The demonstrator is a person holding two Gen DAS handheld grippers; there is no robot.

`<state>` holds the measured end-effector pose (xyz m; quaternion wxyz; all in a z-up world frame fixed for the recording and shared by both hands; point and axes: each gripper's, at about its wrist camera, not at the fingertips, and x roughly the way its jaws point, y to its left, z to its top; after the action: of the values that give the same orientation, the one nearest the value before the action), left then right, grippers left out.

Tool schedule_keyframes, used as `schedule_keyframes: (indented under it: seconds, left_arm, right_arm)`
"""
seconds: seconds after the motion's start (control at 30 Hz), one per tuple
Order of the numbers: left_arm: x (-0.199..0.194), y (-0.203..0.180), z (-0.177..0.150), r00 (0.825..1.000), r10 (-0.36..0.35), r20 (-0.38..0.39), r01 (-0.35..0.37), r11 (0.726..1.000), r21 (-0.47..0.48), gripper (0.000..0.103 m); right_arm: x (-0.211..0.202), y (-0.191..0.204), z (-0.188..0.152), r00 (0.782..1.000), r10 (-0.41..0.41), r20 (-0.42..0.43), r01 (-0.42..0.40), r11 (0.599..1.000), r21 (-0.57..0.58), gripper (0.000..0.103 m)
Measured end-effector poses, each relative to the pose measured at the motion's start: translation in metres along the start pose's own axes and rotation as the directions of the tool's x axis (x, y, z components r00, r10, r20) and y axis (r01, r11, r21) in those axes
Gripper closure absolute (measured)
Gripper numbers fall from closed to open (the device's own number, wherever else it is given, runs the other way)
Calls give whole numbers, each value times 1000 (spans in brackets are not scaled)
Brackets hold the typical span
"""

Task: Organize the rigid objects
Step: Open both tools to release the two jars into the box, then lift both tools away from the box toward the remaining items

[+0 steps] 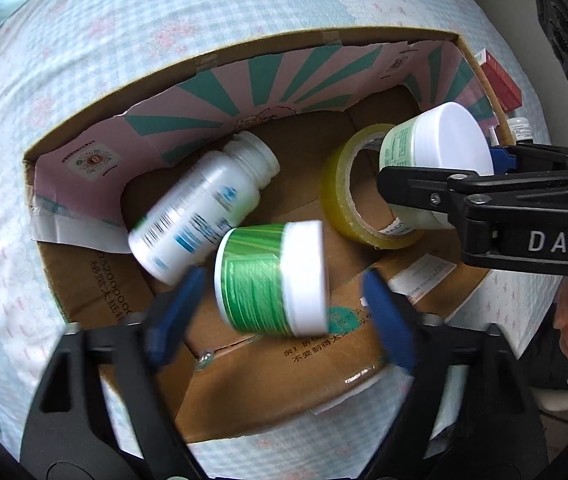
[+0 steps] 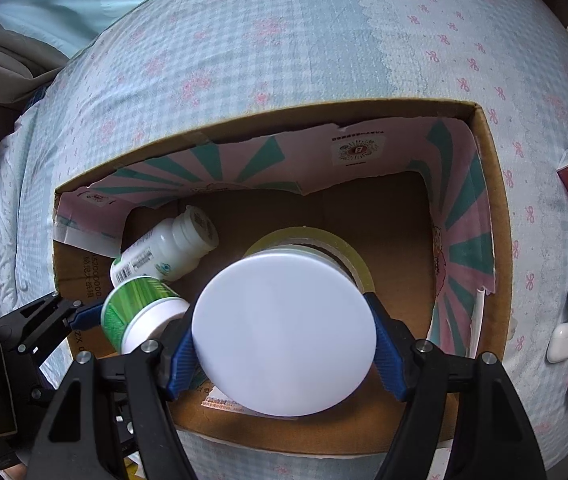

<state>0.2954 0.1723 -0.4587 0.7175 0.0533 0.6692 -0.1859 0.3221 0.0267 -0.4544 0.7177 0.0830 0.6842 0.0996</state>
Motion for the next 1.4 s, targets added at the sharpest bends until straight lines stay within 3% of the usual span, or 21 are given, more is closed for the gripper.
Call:
schedule_keyframes:
  seconds: [0.03, 0.07, 0.1, 0.23, 0.43, 0.73, 1.4]
  left_arm:
    - [-2, 1, 0, 1000, -6, 9, 6, 1000, -2, 0]
    - [-3, 2, -1, 1000, -11, 11, 11, 1000, -5, 0]
    - [-3, 5, -1, 1000, -14, 9, 14, 1000, -7, 0]
    - [-1, 14, -1, 1000, -5, -7, 5, 1000, -30, 0]
    - [-8, 23, -1, 1000, -3, -4, 2, 998, -58, 0]
    - [-30, 25, -7, 1000, 8, 26, -6, 998, -70, 0]
    - [-169, 12, -59, 980, 44, 193, -13, 987, -157, 0]
  right_arm:
    - [1, -1, 1, 1000, 3, -10, -3, 1000, 8, 25]
    - [-1, 0, 0, 1000, 5, 0, -5, 1000, 6, 5]
    - [-5, 0, 0, 1000, 10, 25, -10, 1000, -2, 0]
    - [-17, 0, -5, 996, -10, 84, 12, 1000, -15, 0]
    - [-15, -8, -10, 999, -2, 40, 1, 1000, 23, 0]
    - [-26, 1, -15, 998, -52, 34, 52, 999, 1, 0]
    - [-171, 40, -70, 979, -66, 194, 70, 997, -15, 0]
